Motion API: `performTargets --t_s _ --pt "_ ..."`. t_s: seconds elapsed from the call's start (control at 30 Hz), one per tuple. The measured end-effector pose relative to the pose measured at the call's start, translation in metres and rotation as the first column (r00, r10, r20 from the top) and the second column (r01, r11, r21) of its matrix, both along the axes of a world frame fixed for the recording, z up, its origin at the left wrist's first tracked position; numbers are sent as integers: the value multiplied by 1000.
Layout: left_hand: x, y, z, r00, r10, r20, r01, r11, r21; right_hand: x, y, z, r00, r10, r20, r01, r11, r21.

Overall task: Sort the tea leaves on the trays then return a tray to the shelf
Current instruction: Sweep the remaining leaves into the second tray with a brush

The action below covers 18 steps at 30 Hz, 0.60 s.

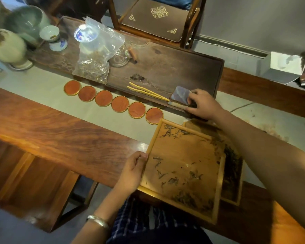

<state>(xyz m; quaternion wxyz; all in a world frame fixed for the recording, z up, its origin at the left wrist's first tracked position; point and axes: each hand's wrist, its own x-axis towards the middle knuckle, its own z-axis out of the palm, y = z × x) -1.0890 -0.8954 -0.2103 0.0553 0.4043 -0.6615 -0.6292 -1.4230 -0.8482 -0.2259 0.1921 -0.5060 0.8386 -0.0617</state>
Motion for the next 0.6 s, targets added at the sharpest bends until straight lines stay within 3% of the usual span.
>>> performTargets --t_s 0.3,0.5,0.6 --pt "-7 6 -2 1000 2 13 -2 1000 -3 -2 3 -8 996 -27 -81 14 987 -157" --pt "-9 5 -5 999 -51 3 51 999 2 -2 14 -3 977 -213 -9 203 943 -264" --pt "-9 4 -8 999 -46 8 46 999 21 3 24 12 934 -344 100 356 862 -361"
